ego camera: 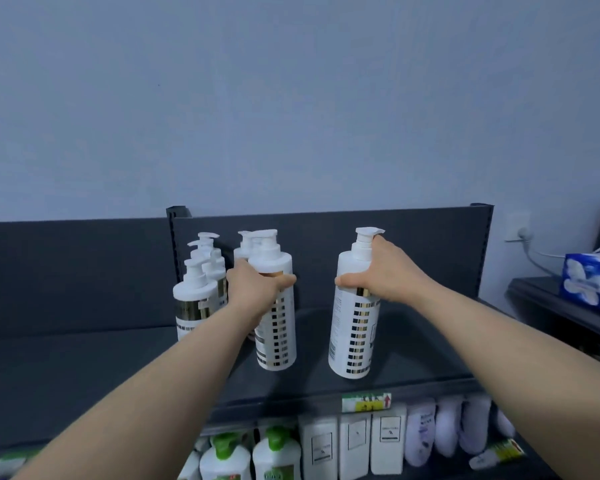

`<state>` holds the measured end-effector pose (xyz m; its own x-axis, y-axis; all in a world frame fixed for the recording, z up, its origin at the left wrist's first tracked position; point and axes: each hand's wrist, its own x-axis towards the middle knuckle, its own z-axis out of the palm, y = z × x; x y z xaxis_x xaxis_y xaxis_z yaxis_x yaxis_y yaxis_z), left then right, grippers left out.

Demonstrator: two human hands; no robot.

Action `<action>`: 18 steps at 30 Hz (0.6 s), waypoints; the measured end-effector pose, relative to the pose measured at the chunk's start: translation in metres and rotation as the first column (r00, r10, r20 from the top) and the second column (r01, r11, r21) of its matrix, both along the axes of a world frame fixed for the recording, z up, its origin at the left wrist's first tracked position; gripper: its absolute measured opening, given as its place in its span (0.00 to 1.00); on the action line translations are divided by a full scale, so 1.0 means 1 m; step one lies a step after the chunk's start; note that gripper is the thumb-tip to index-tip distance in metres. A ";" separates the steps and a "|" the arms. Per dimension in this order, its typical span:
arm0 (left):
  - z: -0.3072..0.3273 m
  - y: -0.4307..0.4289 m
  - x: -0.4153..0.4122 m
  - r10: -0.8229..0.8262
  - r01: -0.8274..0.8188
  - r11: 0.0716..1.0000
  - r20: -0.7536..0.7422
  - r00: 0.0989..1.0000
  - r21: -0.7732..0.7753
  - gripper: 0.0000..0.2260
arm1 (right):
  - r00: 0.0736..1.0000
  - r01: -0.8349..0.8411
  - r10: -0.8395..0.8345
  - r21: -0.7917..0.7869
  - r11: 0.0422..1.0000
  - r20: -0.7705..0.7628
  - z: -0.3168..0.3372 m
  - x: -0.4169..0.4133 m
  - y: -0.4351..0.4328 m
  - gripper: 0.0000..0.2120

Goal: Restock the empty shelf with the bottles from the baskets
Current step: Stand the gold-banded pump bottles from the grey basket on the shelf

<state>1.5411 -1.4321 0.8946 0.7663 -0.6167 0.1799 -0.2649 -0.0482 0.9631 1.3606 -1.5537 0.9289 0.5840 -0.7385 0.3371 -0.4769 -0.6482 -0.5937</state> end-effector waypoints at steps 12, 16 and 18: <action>-0.033 -0.053 0.043 0.185 -0.199 0.970 0.108 0.977 0.137 0.34 | 1.000 0.025 -0.025 0.061 0.998 0.003 -0.028 0.058 -0.042 0.33; -0.038 -0.058 0.048 0.230 -0.252 0.952 0.134 0.964 0.173 0.36 | 1.000 0.008 -0.009 0.054 0.998 0.010 -0.031 0.067 -0.047 0.25; -0.038 -0.059 0.048 0.226 -0.251 0.951 0.149 0.963 0.179 0.37 | 1.000 0.010 -0.010 0.063 0.998 0.005 -0.031 0.071 -0.047 0.27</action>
<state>1.5894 -1.4907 0.8561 0.8744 -0.4510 0.1789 -0.3406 -0.3078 0.8884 1.4318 -1.6004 0.8974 0.5748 -0.7642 0.2926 -0.4801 -0.6045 -0.6357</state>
